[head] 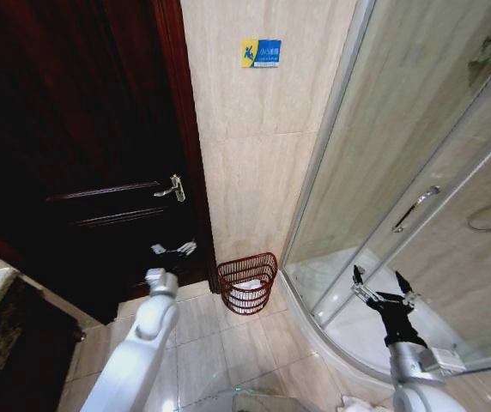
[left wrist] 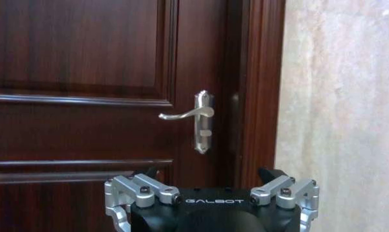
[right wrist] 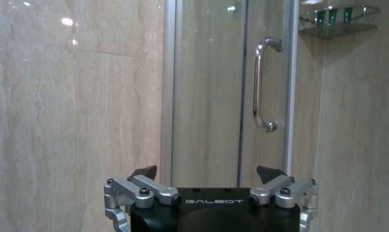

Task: Discard the used towel into the hamper.

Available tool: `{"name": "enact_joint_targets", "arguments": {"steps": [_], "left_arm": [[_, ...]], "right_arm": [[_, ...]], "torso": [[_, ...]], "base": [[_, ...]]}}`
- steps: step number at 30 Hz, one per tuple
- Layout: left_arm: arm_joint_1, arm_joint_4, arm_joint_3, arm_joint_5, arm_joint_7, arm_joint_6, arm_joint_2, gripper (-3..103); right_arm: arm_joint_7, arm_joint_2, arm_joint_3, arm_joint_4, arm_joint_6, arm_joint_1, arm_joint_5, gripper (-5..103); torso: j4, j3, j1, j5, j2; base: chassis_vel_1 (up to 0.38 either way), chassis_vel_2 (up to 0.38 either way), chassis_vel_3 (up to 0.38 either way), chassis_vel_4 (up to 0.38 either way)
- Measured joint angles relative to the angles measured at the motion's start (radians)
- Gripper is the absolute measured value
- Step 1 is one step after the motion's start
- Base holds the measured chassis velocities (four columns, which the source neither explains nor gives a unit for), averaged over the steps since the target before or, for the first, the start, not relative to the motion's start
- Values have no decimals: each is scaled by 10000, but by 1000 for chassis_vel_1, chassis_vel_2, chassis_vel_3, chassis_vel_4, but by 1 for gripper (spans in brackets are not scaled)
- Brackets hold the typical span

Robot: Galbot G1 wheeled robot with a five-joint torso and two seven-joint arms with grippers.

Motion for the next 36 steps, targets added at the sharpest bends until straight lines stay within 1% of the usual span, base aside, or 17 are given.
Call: {"name": "enact_joint_targets", "arguments": {"steps": [1, 3, 4, 6, 7, 10, 11, 13, 15, 16, 18, 19, 21, 23, 26, 27, 36], "left_arm": [[241, -89, -209, -141, 496, -235, 44, 100], [1009, -293, -761, -517, 1640, -915, 149, 100], [1009, -293, -761, -517, 1640, -915, 149, 100], [1696, -579, -1197, -848, 2087, -1146, 153, 100], [1696, -579, -1197, -848, 2087, -1146, 153, 100], [2602, -1186, -1410, -854, 2179, -1161, -55, 100], [2602, -1186, -1410, -854, 2179, -1161, -55, 100], [2986, -1586, -1538, -699, 2292, -1168, -191, 100], [3045, -1716, -1650, -517, 2270, -1146, -284, 100], [3021, -1753, -1759, -187, 2107, -1066, -392, 100], [2908, -1806, -1897, 308, 1779, -804, -619, 100], [2908, -1806, -1897, 308, 1779, -804, -619, 100], [2805, -1980, -1869, 260, 1662, -471, -833, 100], [2775, -2031, -1823, 135, 1752, -398, -876, 100], [2639, -2044, -1793, 16, 2406, -380, -1076, 100], [2596, -2043, -1748, 90, 2467, -380, -1149, 100], [2644, -2056, -1447, 390, 2464, -392, -1136, 100]], "right_arm": [[-41, 0, 0, -14, 45, -24, 29, 100], [-121, -51, 8, -50, 157, -25, 114, 100], [-121, -51, 8, -50, 157, -25, 114, 100], [-236, -179, -6, -69, 337, 42, 285, 100], [-236, -179, -6, -69, 337, 42, 285, 100], [-547, -348, -106, -271, 866, -66, 422, 100], [-547, -348, -106, -271, 866, -66, 422, 100], [-699, -367, -186, -328, 1130, -285, 471, 100], [-707, -358, -232, -309, 1185, -361, 505, 100], [-692, -340, -260, -232, 1194, -380, 520, 100], [-463, -316, -286, -18, 1063, -351, 531, 100], [-463, -316, -286, -18, 1063, -351, 531, 100], [-105, -313, -313, 231, 751, -231, 547, 100], [-37, -321, -313, 303, 645, -173, 560, 100], [11, -339, -304, 463, 443, -102, 638, 100], [10, -339, -298, 483, 427, -115, 653, 100], [-29, -423, -141, 499, 394, -289, 636, 100]], "torso": [[-2, 0, 0, 0, 0], [-1, 0, 0, 0, 0], [-1, 0, 0, 0, 0], [1, -1, 0, 2, 0], [1, -1, 0, 2, 0], [2, 0, 1, 0, 0], [2, 0, 1, 0, 0], [1, 0, 0, 2, 0], [-1, -1, 0, 2, 0], [-3, -1, 0, 2, 0], [-2, 0, 0, 2, 0], [-2, 0, 0, 2, 0], [0, 0, 2, 1, 0], [-1, 1, 2, 2, 0], [0, 1, 2, 1, 0], [0, 1, 2, 3, 0], [0, 1, 1, 2, -1]], "base": [[0, 0, 0, 0], [0, 0, 0, 0], [0, 0, 0, 0], [0, 0, 0, 0], [0, 0, 0, 0], [0, 0, 0, 0], [0, 0, 0, 0], [0, 0, 0, 0], [0, 0, 0, 0], [0, 0, 0, 0], [0, 0, 0, 0], [0, 0, 0, 0], [0, 0, 0, 0], [0, 0, 0, 0], [0, 0, 0, 0], [0, 0, 0, 0], [0, 0, 0, 0]]}}
